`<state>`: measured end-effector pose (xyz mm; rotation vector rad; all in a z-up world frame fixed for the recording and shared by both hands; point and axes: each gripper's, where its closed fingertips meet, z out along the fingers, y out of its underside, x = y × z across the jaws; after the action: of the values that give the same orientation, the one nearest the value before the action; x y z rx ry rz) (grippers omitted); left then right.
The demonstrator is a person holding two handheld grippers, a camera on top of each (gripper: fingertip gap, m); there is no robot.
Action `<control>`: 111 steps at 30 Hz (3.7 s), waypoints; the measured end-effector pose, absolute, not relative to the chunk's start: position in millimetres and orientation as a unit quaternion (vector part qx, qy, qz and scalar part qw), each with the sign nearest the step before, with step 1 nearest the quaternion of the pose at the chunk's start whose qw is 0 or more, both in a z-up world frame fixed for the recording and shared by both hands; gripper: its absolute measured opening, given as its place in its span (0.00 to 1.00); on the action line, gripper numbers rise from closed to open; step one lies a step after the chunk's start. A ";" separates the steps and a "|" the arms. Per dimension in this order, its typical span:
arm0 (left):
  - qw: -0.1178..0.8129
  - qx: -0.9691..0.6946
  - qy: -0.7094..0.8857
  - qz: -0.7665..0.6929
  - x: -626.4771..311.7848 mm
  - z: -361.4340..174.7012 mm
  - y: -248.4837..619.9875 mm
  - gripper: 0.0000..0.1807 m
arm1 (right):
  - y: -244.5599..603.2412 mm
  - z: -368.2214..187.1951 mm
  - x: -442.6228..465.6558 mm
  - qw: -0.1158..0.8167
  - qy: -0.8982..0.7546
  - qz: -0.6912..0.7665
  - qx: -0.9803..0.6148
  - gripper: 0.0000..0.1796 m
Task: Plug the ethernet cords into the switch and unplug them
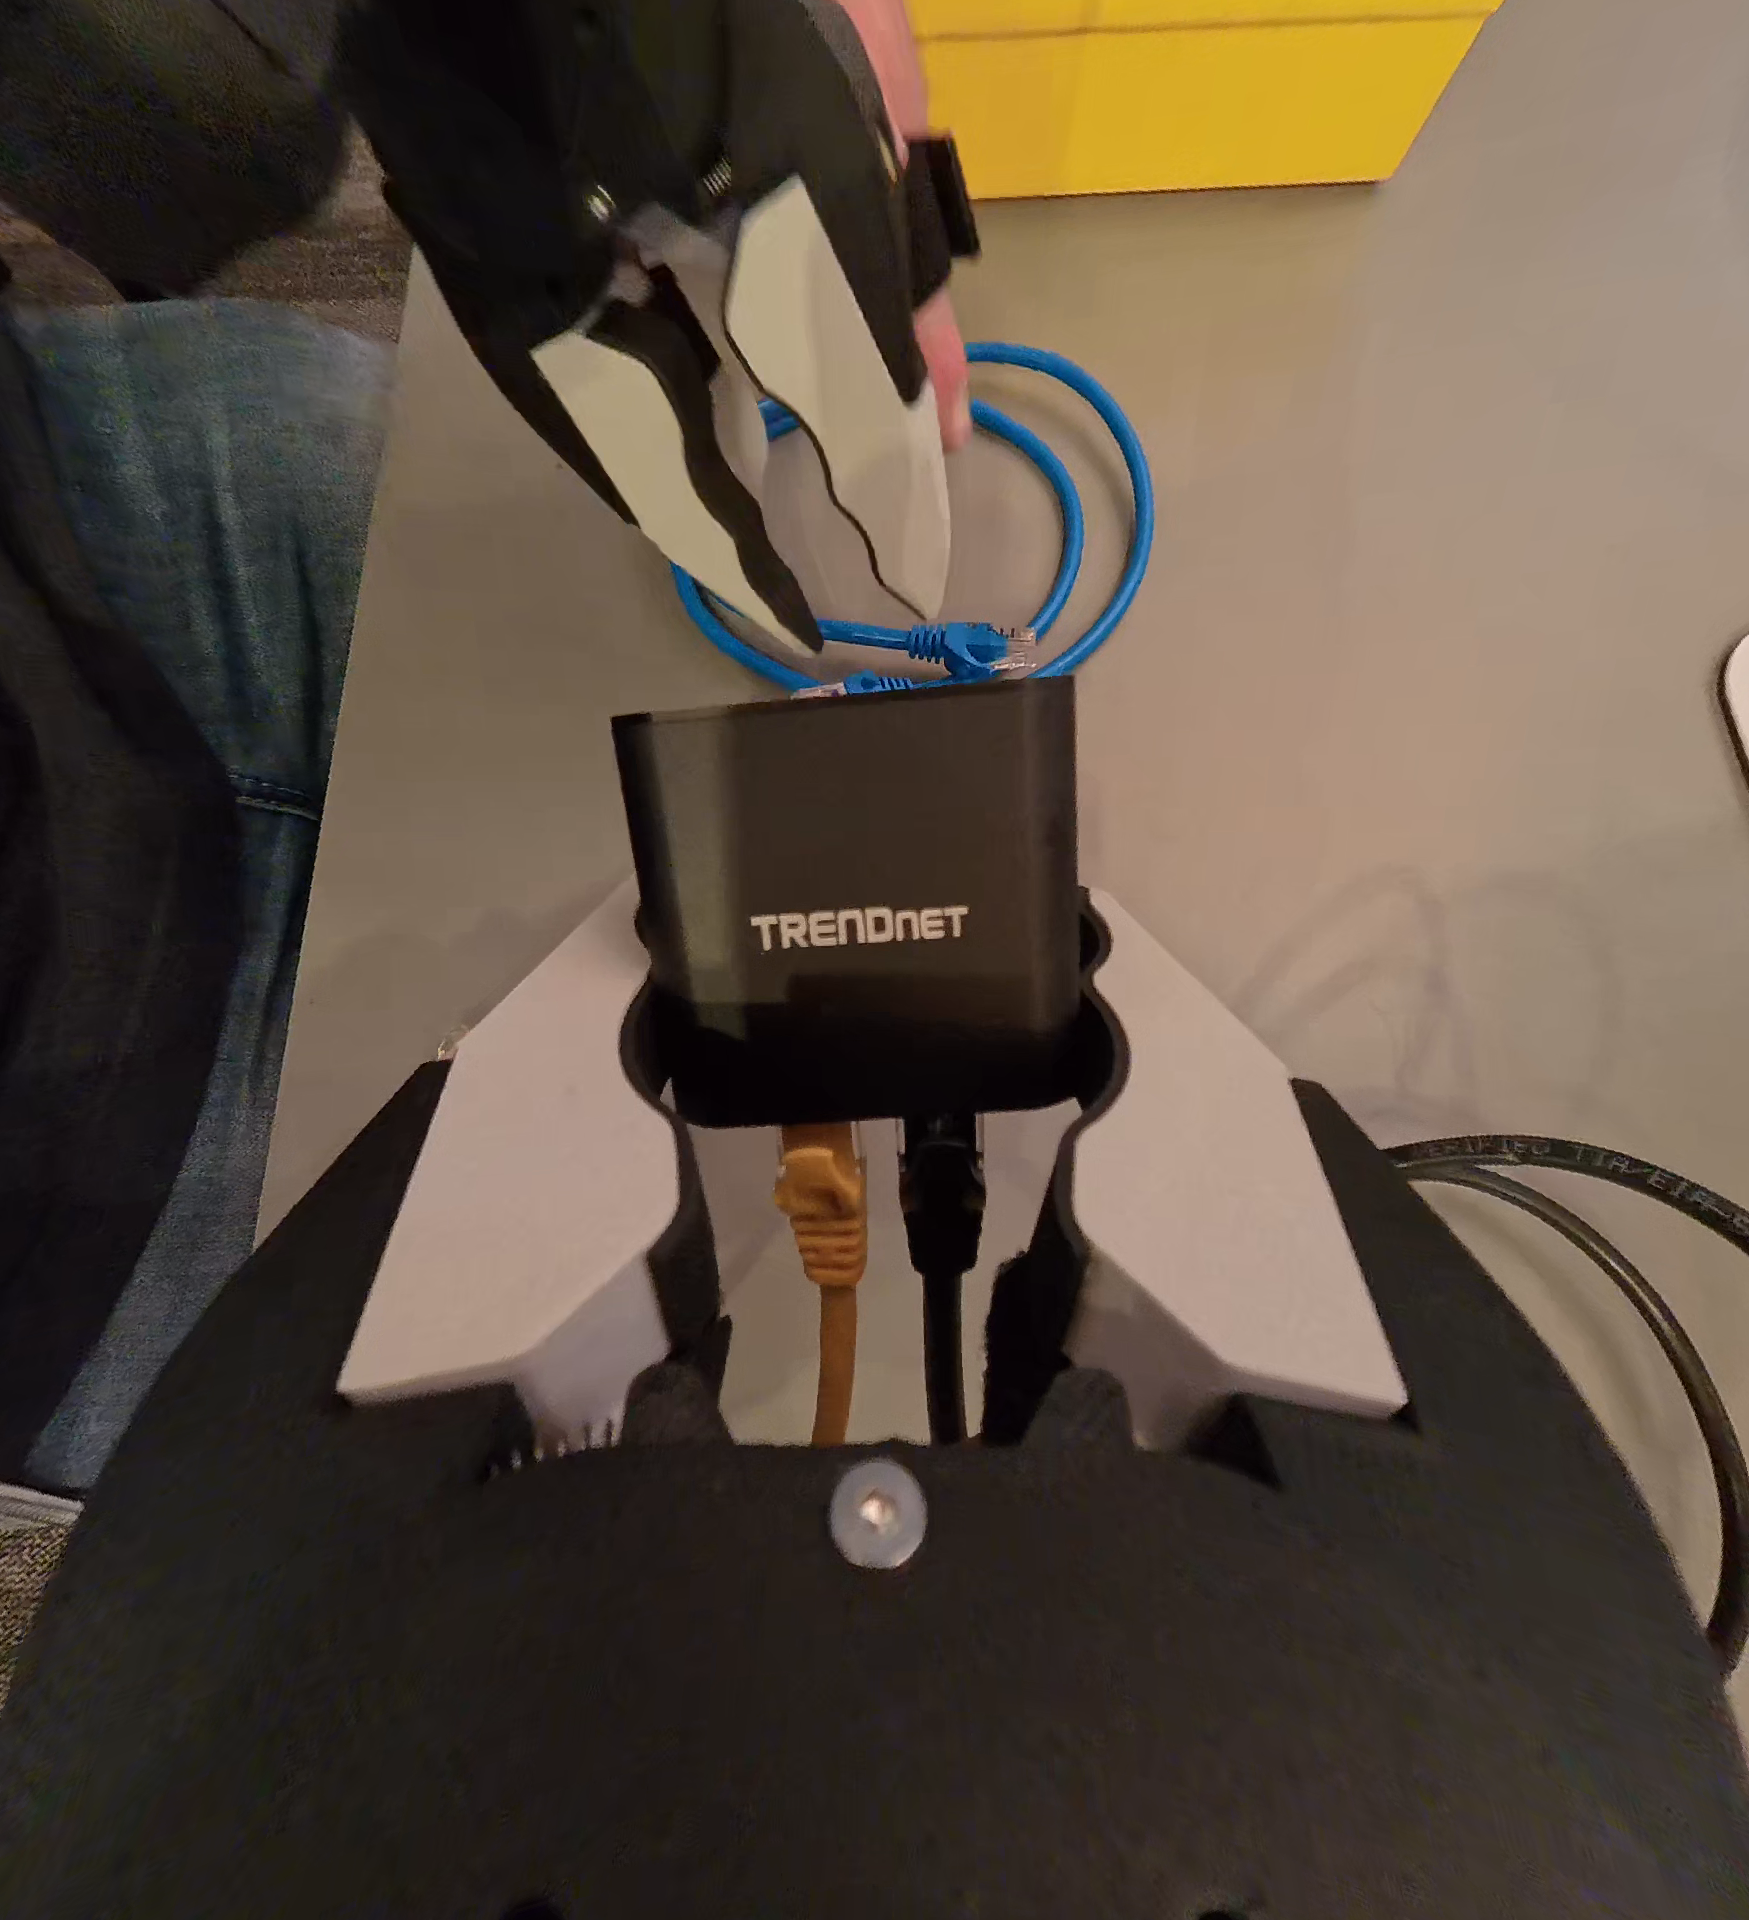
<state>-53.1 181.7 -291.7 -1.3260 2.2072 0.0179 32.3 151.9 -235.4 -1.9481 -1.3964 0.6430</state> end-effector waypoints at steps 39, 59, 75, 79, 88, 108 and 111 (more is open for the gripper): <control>0.298 -0.546 0.783 -0.006 -10.4 -288.8 217.0 0.04 | 159.0 -248.6 48.6 0.320 -0.512 0.246 -0.758 0.40; 0.403 -0.476 0.755 0.199 6.9 -218.1 210.5 0.04 | 183.5 -274.3 60.1 0.277 -0.468 0.166 -0.823 0.40; 0.375 -0.432 0.771 0.279 12.3 -231.4 212.9 0.04 | 185.8 -286.9 61.0 0.242 -0.467 0.124 -0.842 0.40; 0.364 -0.423 0.777 0.291 12.0 -238.0 211.5 0.03 | 186.1 -287.5 62.8 0.237 -0.460 0.119 -0.847 0.40; 0.341 -0.424 0.780 0.309 15.0 -240.4 211.1 0.03 | 187.7 -292.0 69.8 0.213 -0.464 0.066 -0.857 0.40; 0.317 -0.396 0.782 0.363 14.2 -248.7 214.2 0.03 | 193.6 -299.7 80.6 0.148 -0.471 -0.050 -0.868 0.40; 0.332 -0.398 0.777 0.357 16.2 -245.3 214.3 0.02 | 194.4 -299.8 80.6 0.155 -0.465 -0.040 -0.871 0.40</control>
<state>16.2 214.3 -245.3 -1.0388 2.0309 0.9316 80.6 194.4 -299.8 -2.4941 -1.3328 -0.1142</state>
